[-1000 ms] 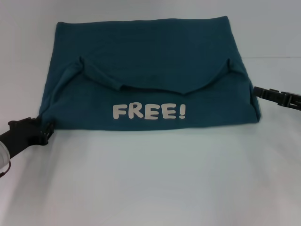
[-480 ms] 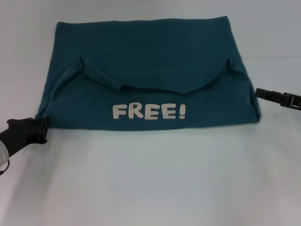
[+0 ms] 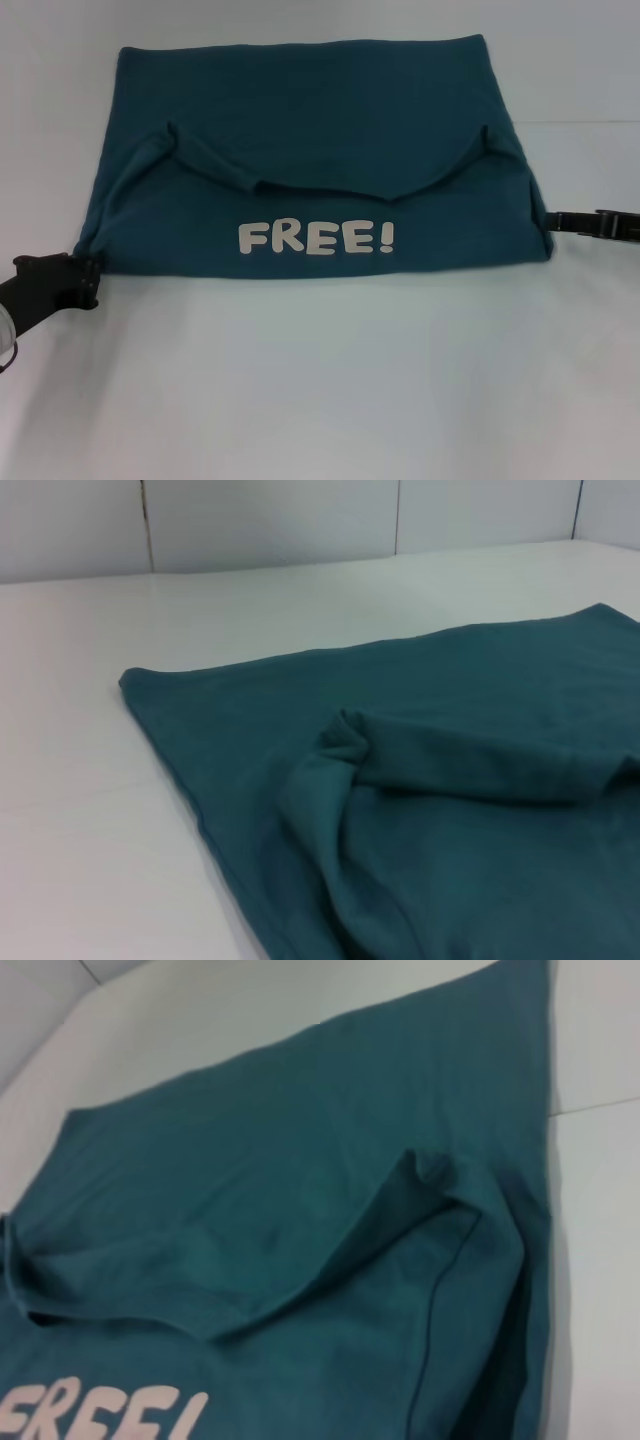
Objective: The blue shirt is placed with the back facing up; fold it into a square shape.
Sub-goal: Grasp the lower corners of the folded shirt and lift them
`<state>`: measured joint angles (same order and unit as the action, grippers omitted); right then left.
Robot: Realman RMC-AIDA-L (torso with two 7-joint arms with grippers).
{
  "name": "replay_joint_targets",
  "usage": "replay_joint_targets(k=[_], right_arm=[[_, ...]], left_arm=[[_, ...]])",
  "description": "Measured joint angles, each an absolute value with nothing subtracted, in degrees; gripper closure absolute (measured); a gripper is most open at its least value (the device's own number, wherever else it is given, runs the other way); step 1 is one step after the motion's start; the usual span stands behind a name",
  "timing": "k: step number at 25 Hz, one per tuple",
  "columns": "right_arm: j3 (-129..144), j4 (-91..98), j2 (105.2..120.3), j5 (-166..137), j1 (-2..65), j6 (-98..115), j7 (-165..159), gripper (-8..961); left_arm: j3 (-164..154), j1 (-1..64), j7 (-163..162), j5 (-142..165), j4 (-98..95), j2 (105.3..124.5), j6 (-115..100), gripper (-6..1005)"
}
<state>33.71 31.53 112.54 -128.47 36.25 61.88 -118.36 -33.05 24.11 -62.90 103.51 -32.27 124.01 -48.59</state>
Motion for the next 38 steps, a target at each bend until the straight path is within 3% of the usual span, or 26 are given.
replay_joint_targets(k=[8, 20, 25, 28, 38], right_arm=[[36.63, 31.05, 115.06, -129.95, 39.01, 57.06, -118.11, 204], [37.34, 30.22, 115.75, -129.98, 39.14, 56.75, -118.12, 209], [37.62, 29.75, 115.75, -130.01, 39.17, 55.97, -118.14, 433], [37.62, 29.71, 115.75, -129.92, 38.99, 56.23, -118.15, 642], [37.21, 29.97, 115.83, -127.63, 37.13, 58.16, -114.50, 883]], left_arm=[[-33.04, 24.16, -62.93, 103.63, -32.26, 124.01, -48.60, 972], [-33.05, 24.51, -62.93, 103.62, -32.11, 123.94, -48.61, 973], [-33.04, 24.49, -62.93, 103.66, -32.14, 123.93, -48.60, 973], [-33.05, 24.35, -62.93, 103.70, -32.18, 123.94, -48.60, 973], [-33.03, 22.90, -66.08, 104.07, -33.52, 124.11, -51.62, 973]])
